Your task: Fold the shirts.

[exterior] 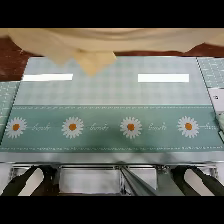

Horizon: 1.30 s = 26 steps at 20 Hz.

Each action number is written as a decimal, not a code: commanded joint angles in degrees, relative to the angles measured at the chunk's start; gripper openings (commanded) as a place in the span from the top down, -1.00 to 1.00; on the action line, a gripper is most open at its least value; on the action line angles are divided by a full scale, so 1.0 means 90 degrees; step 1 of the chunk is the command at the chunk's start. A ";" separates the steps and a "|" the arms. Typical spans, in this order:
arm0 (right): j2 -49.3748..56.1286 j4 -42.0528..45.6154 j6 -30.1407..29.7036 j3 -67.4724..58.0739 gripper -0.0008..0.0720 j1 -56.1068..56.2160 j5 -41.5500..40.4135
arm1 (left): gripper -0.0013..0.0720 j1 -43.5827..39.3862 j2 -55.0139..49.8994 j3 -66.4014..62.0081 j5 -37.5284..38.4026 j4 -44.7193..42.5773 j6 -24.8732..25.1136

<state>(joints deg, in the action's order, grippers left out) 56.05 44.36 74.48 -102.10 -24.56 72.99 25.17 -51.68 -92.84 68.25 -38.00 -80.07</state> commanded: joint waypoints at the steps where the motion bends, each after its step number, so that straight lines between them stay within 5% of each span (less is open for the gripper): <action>1: -0.1192 0.1030 0.0304 -0.0376 0.93 -0.0107 0.0323 | 0.91 0.0692 0.1018 -0.0719 -0.0129 -0.0539 -0.0022; 5: -0.2033 0.2764 0.0916 -0.0333 0.93 -0.0102 0.0928 | 0.91 0.0262 0.1965 -0.0714 0.0172 -0.2909 -0.0488; 8: -0.2482 0.3099 0.1088 0.0393 0.93 -0.0102 0.1037 | 0.91 -0.0804 0.2327 -0.0374 0.0714 -0.4328 -0.0818; 12: -0.2735 0.2426 0.1039 0.2569 0.93 -0.0102 0.1078 | 0.91 -0.1586 0.2397 0.1195 0.1545 -0.4568 -0.0954; 16: -0.2402 0.1780 0.0486 0.4762 0.93 -0.0102 0.0527 | 0.91 -0.1603 0.2183 0.3893 0.1445 -0.4143 -0.0971; 18: -0.1894 0.1666 0.0231 0.5583 0.93 -0.0102 -0.0056 | 0.91 -0.1637 0.1775 0.5270 0.0797 -0.3871 -0.0950; 21: -0.0755 0.1270 -0.0257 0.5945 0.93 -0.0102 -0.0996 | 0.91 -0.1741 0.0797 0.6385 -0.1494 -0.3254 -0.0874; 24: 0.0770 0.0486 -0.0678 0.5598 0.93 -0.0083 -0.1761 | 0.91 -0.1741 -0.0551 0.6096 -0.2951 -0.2324 -0.0869; 26: 0.1853 0.0221 -0.0787 0.4979 0.93 0.0097 -0.1758 | 0.91 -0.1744 -0.1477 0.5510 -0.3201 -0.1965 -0.0867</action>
<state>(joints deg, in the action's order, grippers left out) 60.95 51.83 70.59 -53.69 -24.84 61.25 9.63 -54.68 -40.99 49.65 -62.59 -88.07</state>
